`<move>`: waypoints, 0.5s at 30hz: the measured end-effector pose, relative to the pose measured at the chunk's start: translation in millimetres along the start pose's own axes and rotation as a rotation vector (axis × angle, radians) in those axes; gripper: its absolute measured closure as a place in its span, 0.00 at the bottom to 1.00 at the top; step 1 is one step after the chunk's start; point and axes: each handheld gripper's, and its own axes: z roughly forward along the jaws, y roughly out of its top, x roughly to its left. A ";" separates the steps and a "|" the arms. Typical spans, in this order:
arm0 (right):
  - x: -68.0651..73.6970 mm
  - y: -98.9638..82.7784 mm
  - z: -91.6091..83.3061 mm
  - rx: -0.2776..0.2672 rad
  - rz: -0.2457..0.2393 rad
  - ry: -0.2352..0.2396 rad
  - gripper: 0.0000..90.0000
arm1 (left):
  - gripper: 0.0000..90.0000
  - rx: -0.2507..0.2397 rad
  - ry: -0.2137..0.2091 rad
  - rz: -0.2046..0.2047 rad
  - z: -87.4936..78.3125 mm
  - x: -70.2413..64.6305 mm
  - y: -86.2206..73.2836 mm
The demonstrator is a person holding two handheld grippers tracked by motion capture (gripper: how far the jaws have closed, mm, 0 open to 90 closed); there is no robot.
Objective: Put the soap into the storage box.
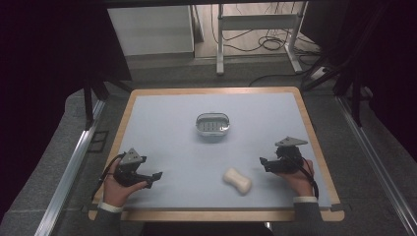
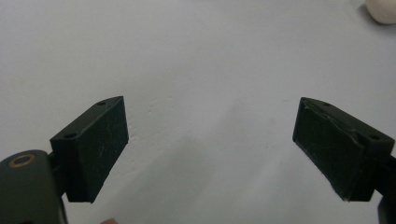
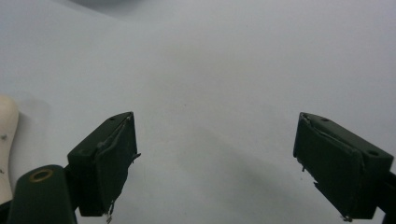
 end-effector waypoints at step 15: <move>2.1 1.8 -4.7 -0.022 0.044 0.034 0.15 | 0.12 -0.004 0.005 -0.001 0.1 3.8 1.4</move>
